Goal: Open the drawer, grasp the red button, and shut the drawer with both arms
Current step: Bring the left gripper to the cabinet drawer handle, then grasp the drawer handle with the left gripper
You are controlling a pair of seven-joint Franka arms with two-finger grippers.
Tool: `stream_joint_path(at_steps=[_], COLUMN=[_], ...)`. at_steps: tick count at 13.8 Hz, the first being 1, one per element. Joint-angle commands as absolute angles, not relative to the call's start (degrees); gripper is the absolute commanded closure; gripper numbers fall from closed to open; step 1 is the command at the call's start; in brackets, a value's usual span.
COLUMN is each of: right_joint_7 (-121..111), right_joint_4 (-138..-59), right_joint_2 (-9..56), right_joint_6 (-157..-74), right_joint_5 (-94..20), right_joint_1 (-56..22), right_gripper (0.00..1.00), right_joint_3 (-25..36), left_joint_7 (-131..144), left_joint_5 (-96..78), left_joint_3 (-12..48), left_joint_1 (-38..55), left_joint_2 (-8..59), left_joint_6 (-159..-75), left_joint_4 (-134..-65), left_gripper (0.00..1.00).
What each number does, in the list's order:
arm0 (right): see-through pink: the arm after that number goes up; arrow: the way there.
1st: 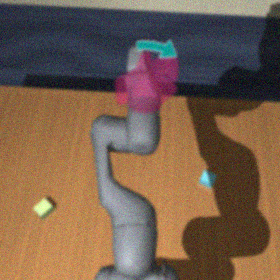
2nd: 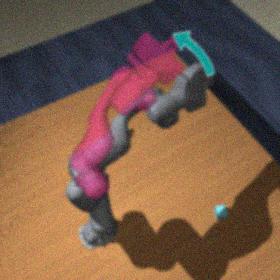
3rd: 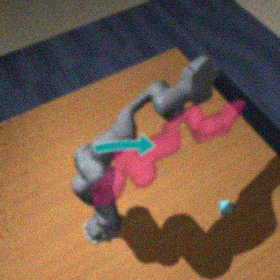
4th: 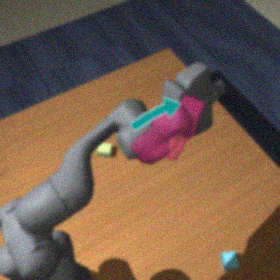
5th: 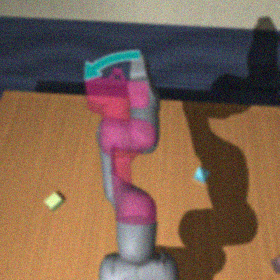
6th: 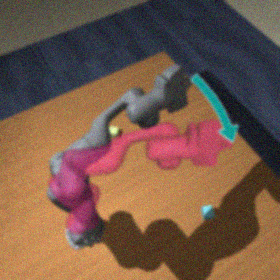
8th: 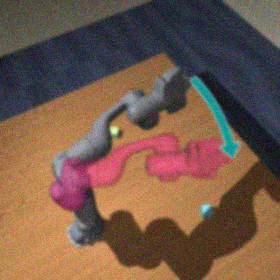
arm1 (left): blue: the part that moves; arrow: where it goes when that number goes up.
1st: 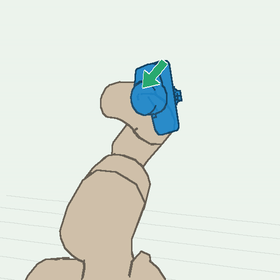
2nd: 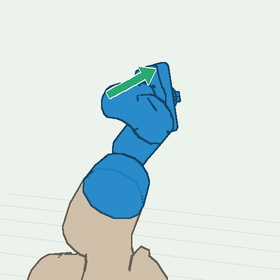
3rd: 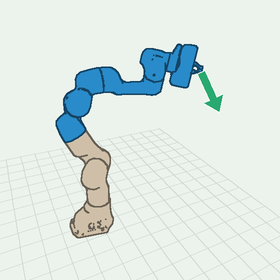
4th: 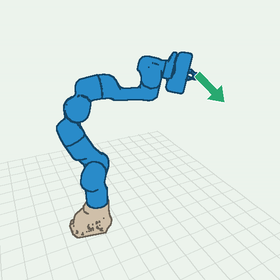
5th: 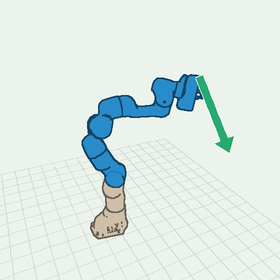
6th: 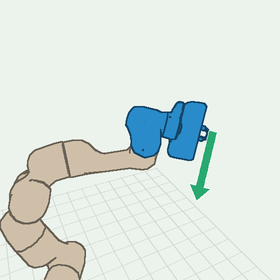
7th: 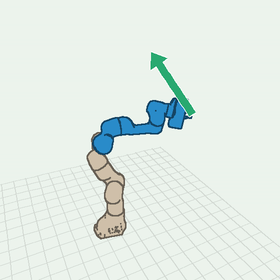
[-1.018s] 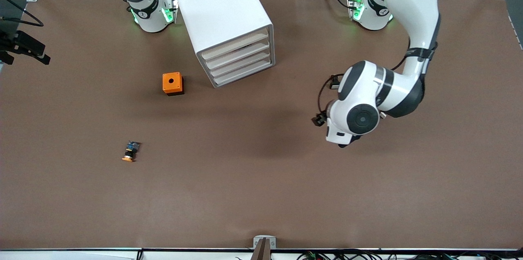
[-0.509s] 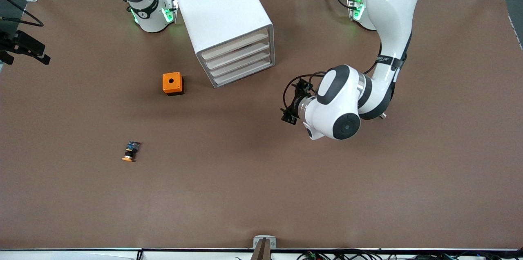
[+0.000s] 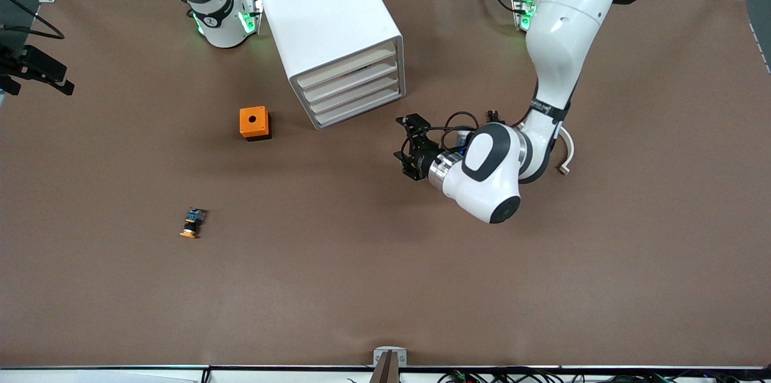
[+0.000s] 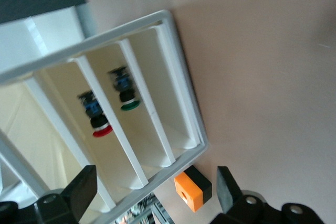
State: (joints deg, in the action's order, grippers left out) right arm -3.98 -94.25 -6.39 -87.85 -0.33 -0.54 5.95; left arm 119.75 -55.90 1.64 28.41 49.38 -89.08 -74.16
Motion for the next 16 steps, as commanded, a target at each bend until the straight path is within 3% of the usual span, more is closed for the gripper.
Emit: stream_joint_path(at_steps=[1, 3, 8, 10, 16], right_joint_7=[-3.5, -3.5, -3.6, -3.6, -3.6], right_joint_4=[-95.3, -95.3, -95.3, -95.3, -95.3], right_joint_2=[-7.6, -7.6, -7.6, -7.6, -7.6], right_joint_6=[-87.9, -87.9, -87.9, -87.9, -87.8], right_joint_5=[-0.5, -0.5, -0.4, -0.3, -0.3], right_joint_1=[0.1, 0.1, 0.1, 0.1, 0.1], right_gripper=[0.00, 0.00, 0.00, 0.00, 0.00], right_joint_3=[5.4, 5.4, 5.4, 5.4, 5.4], left_joint_7=[125.6, 126.3, 128.5, 128.6, 131.6], left_joint_5=[-58.5, -58.6, -58.5, -58.5, -58.3], left_joint_3=[4.2, 6.7, 8.2, 8.3, 9.0], left_joint_1=[28.6, 28.7, 29.4, 29.4, 31.0], left_joint_2=[52.0, 53.2, 53.7, 53.7, 53.7], left_joint_6=[-86.0, -82.8, -80.3, -79.3, -75.2], left_joint_4=[-72.7, -72.8, -75.4, -76.5, -78.9], left_gripper=[0.01, 0.03, 0.45, 0.50, 0.52])
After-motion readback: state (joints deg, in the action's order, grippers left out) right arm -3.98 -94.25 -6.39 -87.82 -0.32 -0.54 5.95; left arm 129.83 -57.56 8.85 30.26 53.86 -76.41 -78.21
